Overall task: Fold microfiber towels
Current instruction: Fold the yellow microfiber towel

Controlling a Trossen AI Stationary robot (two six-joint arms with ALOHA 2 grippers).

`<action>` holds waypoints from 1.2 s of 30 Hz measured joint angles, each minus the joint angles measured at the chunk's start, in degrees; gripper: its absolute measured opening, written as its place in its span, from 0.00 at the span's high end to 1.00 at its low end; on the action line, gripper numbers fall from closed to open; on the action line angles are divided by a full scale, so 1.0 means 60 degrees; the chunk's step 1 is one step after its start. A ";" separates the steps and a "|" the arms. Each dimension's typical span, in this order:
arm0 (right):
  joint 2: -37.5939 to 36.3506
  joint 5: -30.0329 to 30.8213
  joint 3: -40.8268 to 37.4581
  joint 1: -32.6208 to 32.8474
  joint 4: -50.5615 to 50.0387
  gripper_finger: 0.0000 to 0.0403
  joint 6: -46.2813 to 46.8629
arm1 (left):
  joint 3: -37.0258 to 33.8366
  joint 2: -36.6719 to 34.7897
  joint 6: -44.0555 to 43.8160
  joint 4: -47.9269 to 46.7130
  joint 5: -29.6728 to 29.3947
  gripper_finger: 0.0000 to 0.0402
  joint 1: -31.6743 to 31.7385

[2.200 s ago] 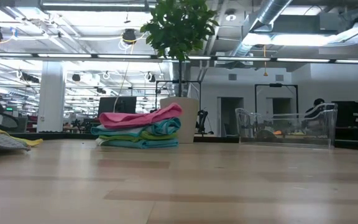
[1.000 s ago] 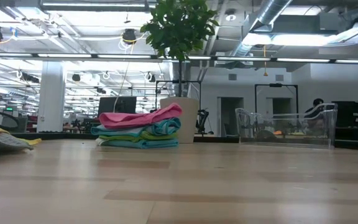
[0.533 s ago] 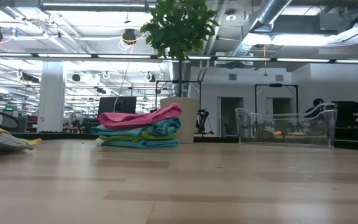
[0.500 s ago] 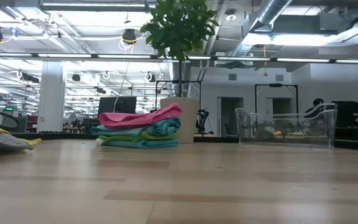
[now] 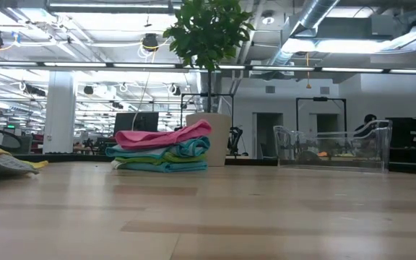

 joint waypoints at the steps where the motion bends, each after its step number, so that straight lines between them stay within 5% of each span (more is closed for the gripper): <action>1: 0.0000 0.0000 0.0000 0.0000 -0.0003 0.47 0.0000 | 0.0000 0.0065 0.0087 0.0034 0.0045 0.64 0.0007; 16: 0.0000 -0.0004 0.0000 -0.0005 -0.0029 0.47 -0.0004 | -0.0042 0.0429 0.0202 0.0303 0.0250 0.65 0.0291; 24: 0.0000 -0.0006 0.0000 0.0047 0.0043 0.47 -0.0152 | 0.0170 0.1132 0.0462 0.0532 0.1279 0.88 0.0831; 27: 0.0000 -0.0001 0.0000 0.0011 0.0161 0.47 -0.0554 | 0.0537 0.1004 0.0597 -0.0339 0.1312 0.97 0.0878; 36: 0.0000 0.0000 -0.0002 -0.0346 0.1317 0.47 -0.2053 | 0.1736 -0.0146 0.0120 -0.2743 0.1028 0.96 0.0885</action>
